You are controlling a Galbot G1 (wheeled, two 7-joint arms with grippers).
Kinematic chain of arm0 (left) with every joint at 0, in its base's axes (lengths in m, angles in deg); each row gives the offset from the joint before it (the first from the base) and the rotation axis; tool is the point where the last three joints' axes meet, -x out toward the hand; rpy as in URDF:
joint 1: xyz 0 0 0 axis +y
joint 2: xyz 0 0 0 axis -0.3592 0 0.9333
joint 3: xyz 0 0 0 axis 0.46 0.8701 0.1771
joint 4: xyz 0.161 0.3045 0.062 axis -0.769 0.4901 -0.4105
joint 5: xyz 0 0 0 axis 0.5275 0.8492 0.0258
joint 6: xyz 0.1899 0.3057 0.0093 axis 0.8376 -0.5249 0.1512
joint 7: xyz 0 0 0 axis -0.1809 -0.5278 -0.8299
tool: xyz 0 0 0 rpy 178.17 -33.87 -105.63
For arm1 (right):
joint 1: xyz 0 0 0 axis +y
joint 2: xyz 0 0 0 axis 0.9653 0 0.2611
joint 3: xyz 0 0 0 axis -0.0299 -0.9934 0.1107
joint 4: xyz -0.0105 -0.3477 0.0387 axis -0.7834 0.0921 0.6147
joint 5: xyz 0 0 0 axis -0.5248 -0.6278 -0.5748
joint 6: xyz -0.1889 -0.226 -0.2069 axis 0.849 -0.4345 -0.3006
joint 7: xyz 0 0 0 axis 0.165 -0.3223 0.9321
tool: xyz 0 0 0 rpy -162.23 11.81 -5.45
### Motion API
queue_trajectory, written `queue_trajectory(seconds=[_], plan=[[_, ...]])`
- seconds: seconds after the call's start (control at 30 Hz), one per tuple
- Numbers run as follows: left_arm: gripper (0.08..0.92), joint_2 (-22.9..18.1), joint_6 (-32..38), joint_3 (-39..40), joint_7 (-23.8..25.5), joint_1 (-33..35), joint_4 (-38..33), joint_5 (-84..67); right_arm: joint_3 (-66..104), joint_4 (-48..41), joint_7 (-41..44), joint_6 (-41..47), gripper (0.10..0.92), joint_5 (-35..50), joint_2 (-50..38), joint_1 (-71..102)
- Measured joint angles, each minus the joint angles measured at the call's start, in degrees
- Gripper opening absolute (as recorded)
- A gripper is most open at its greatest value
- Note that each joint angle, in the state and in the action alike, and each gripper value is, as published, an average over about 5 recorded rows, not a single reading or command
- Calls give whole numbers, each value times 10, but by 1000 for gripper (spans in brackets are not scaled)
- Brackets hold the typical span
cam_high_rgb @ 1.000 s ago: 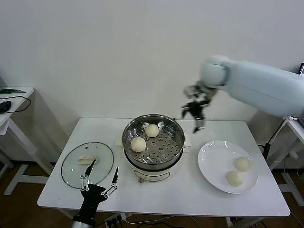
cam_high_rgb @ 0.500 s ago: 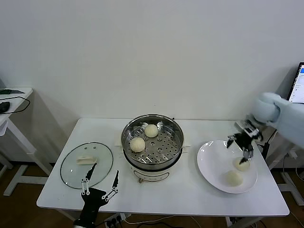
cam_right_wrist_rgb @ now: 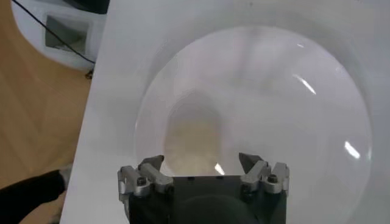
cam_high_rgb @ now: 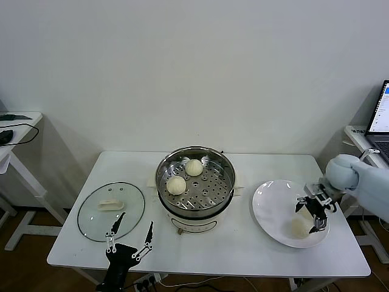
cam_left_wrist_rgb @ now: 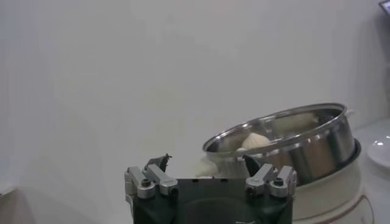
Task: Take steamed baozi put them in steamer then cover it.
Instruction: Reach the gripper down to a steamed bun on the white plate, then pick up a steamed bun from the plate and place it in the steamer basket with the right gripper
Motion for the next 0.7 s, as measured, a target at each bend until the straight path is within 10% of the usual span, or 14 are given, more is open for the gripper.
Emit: queue_trajectory(seconds=[0.7], plan=[[823,0,1,0,-2,-2,7,1,13,8,-25,4,670,-12,1,25]])
